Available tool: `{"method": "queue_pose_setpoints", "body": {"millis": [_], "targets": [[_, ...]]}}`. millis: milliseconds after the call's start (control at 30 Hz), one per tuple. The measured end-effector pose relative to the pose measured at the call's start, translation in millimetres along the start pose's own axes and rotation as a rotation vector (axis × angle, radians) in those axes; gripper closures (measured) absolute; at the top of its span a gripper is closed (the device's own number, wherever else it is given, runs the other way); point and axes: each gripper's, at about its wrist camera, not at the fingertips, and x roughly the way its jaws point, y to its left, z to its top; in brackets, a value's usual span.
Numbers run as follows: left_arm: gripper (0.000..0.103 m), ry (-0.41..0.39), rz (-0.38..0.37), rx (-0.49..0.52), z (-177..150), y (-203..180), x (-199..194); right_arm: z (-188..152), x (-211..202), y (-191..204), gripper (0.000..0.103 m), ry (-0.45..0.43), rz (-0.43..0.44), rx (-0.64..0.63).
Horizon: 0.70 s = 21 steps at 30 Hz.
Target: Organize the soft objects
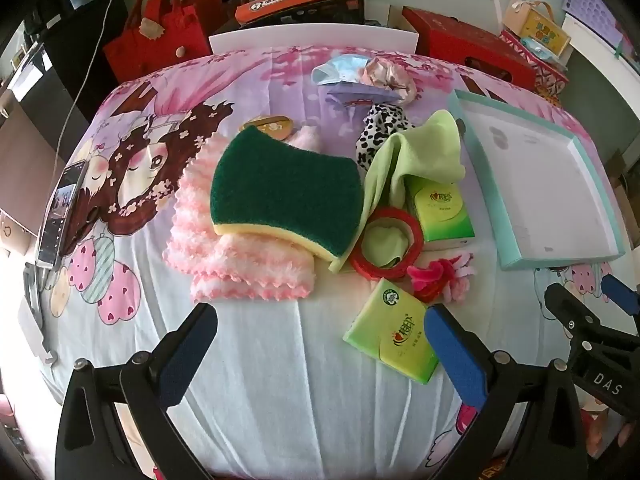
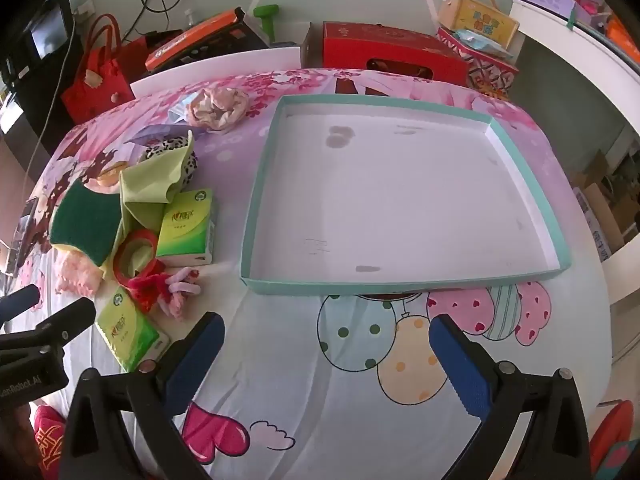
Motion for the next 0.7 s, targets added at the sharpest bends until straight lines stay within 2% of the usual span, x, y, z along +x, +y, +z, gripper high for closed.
{"method": "queue_pose_setpoints", "body": {"millis": [700], "targets": [[0.000, 0.013, 0.008, 0.001, -0.1, 1.7, 4.2, -0.4, 2.7, 2.4, 0.000, 0.006, -0.003, -0.002]]}}
